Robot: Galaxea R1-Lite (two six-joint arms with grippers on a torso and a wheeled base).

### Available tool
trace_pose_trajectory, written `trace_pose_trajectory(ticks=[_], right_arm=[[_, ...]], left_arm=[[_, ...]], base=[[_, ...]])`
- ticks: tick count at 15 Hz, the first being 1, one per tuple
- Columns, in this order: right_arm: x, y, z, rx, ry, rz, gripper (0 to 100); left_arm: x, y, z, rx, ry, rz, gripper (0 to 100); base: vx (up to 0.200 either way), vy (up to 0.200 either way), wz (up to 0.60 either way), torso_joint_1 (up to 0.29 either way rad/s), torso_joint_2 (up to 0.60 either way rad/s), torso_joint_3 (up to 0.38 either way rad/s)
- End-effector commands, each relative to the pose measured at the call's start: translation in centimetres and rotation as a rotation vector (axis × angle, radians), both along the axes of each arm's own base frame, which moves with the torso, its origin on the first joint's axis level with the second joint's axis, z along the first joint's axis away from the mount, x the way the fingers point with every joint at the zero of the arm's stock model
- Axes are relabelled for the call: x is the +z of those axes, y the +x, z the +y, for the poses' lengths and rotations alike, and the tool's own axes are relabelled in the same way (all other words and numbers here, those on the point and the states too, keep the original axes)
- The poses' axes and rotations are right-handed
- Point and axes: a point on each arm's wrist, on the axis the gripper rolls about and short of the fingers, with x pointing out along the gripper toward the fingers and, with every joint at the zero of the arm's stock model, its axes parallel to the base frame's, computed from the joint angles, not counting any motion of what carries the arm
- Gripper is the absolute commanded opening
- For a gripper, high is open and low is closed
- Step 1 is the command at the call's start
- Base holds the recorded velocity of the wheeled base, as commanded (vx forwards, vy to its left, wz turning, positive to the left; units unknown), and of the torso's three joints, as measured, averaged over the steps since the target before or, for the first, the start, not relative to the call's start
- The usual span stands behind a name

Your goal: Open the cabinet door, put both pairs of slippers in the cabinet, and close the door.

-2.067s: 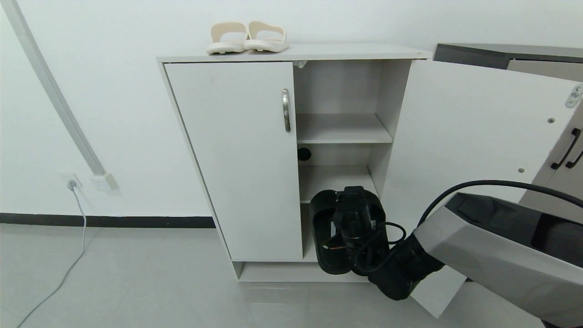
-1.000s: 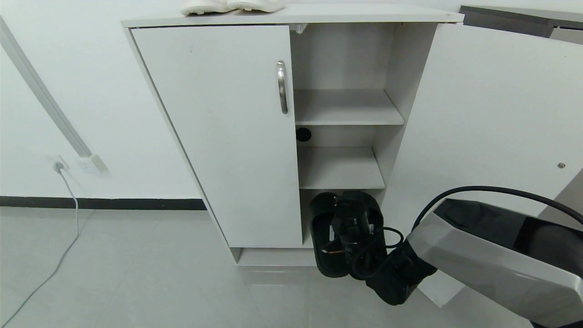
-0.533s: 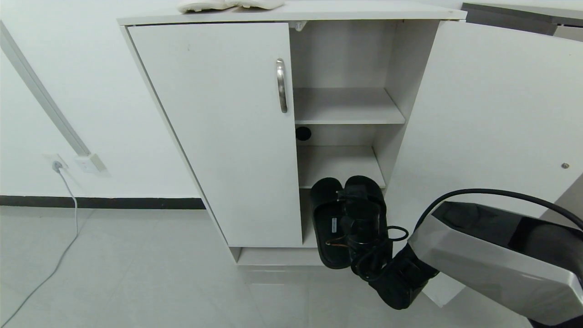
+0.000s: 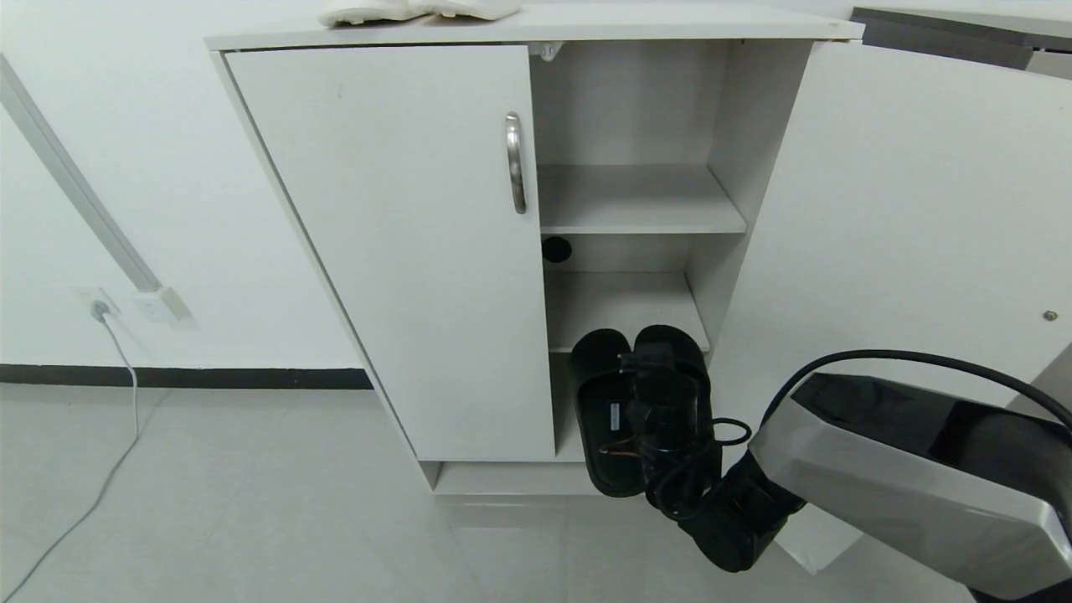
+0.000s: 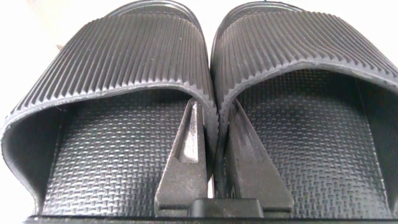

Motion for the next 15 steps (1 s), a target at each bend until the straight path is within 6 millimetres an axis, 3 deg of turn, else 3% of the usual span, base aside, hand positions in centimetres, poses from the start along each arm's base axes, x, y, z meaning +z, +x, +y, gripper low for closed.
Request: trace_pose_trajectory(ticks=[1, 9, 11, 15], right_arm=[[0.0, 0.1, -0.1, -0.002, 0.000, 0.001, 0], [-0.4, 0.2, 0.1, 0.016, -0.001, 0.005, 0], [-1.0, 0.5, 0.2, 0.027, -0.005, 0.015, 0], [-1.1, 3.0, 0.3, -0.007, 0.000, 0.016, 0]], left_arm=[[0.0, 0.0, 0.0, 0.001, 0.000, 0.001, 0], [0.0, 0.0, 0.0, -0.001, 0.000, 0.001, 0], [0.0, 0.0, 0.0, -0.001, 0.000, 0.001, 0], [0.0, 0.0, 0.0, 0.001, 0.000, 0.001, 0]], base=[[0.200, 0.000, 0.00, 0.002, 0.00, 0.002], [0.200, 0.000, 0.00, 0.004, 0.00, 0.001], [0.000, 0.000, 0.00, 0.000, 0.00, 0.000], [0.000, 0.000, 0.00, 0.000, 0.00, 0.000]])
